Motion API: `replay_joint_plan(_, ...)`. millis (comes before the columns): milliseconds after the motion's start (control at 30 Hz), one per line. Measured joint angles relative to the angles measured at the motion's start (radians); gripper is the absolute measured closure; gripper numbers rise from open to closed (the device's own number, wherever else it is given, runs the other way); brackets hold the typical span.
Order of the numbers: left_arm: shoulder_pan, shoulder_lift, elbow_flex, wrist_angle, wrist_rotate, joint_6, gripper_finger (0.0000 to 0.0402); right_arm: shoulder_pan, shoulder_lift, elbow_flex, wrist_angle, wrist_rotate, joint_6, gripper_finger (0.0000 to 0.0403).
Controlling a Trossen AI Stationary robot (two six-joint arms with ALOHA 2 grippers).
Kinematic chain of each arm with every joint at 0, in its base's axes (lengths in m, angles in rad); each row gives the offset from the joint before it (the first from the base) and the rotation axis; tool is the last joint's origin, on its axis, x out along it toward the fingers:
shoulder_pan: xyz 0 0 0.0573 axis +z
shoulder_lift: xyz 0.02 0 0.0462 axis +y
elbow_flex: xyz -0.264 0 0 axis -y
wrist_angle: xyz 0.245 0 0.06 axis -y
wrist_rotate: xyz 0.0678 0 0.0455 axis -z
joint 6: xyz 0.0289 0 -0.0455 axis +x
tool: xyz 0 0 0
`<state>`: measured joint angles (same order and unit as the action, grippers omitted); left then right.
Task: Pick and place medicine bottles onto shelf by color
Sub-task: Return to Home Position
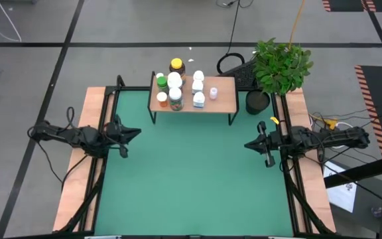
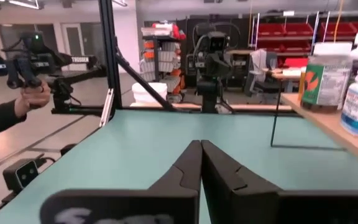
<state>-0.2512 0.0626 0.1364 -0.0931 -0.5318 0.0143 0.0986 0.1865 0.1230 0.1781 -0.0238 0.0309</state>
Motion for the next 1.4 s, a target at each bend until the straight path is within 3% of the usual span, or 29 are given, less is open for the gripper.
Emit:
replay_joint_plan(400, 0.000, -0.060, -0.029, -0.012, 0.000, 0.006, 0.0371, 0.000, -0.049, -0.002, -0.063, 0.001, -0.002, 0.0402)
replay_joint_plan(600, 0.000, -0.060, -0.029, -0.023, 0.000, 0.007, 0.0371, -0.004, -0.061, -0.100, 0.110, 0.002, -0.017, 0.0403)
replay_joint_plan(700, 0.000, -0.060, -0.030, -0.038, 0.000, 0.006, 0.0371, -0.016, -0.062, -0.103, 0.080, 0.000, -0.013, 0.0403)
replay_joint_plan(900, 0.002, -0.054, -0.126, 0.167, 0.006, 0.062, 0.0371, -0.020, -0.068, -0.104, 0.081, -0.003, -0.008, 0.0403)
replay_joint_plan(1167, 0.004, -0.044, -0.125, 0.163, 0.008, 0.059, 0.0371, -0.020, -0.069, -0.106, 0.086, -0.003, -0.023, 0.0403)
replay_joint_plan(1400, 0.004, -0.043, -0.125, 0.161, 0.008, 0.059, 0.0371, -0.020, -0.067, -0.106, -0.065, 0.001, -0.143, 0.0403)
